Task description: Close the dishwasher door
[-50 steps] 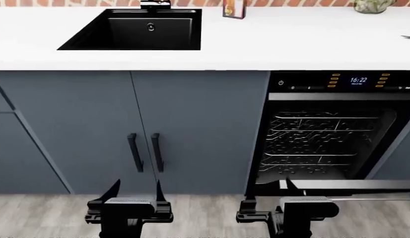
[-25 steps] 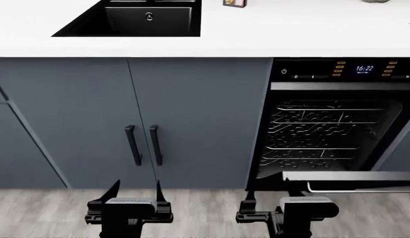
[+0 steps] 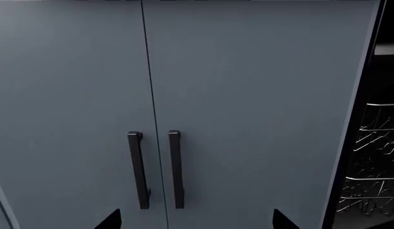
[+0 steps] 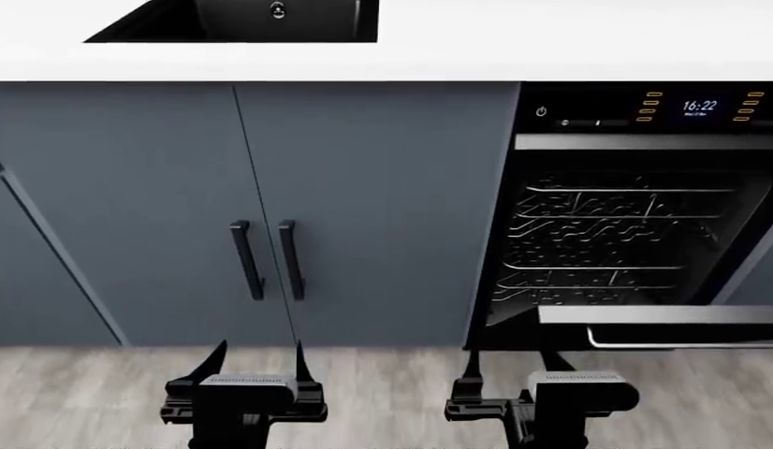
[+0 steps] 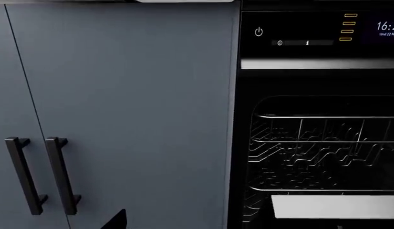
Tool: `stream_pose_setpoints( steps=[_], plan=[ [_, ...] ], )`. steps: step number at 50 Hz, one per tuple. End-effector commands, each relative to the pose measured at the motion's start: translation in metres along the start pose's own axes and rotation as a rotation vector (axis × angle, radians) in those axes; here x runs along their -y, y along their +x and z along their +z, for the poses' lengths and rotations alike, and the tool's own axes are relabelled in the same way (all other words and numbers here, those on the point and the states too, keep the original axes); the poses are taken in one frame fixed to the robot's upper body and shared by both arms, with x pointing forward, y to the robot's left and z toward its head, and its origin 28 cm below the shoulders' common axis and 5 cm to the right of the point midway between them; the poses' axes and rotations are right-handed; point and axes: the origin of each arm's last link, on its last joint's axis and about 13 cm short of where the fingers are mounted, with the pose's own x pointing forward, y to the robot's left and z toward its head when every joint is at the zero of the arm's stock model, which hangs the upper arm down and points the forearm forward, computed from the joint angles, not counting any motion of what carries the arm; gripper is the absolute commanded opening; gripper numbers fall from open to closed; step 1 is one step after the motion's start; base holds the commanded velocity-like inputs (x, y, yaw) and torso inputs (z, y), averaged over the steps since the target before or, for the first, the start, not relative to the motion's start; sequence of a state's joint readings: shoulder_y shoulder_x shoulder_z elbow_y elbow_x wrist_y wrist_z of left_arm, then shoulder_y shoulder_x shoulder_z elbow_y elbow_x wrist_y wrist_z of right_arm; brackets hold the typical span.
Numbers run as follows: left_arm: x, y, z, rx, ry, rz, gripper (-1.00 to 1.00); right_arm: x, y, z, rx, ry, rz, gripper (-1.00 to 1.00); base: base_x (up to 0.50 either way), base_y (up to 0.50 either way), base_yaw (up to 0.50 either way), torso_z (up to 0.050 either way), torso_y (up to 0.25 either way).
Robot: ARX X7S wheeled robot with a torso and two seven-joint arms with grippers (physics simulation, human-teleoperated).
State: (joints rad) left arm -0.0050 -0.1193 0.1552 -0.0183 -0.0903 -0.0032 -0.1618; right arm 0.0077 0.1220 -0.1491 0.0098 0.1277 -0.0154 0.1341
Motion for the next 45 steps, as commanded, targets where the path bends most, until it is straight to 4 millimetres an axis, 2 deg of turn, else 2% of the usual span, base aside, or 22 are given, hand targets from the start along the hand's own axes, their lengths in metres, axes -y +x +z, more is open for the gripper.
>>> stream_pose_setpoints(
  steps=[1,45],
  plan=[
    [0.0002,-0.0005,0.0000,0.001,0.003,0.001,1.00,0.0000,-0.0006,0.0001,0.002,-0.002,-0.001,1.00,0.00,0.00,0.00,-0.050,-0.010],
    [0.0012,-0.0016,-0.0002,-0.004,0.001,-0.003,1.00,-0.0012,0.0004,-0.0013,0.001,-0.015,-0.001,1.00,0.00,0.00,0.00,-0.050,-0.009]
  ],
)
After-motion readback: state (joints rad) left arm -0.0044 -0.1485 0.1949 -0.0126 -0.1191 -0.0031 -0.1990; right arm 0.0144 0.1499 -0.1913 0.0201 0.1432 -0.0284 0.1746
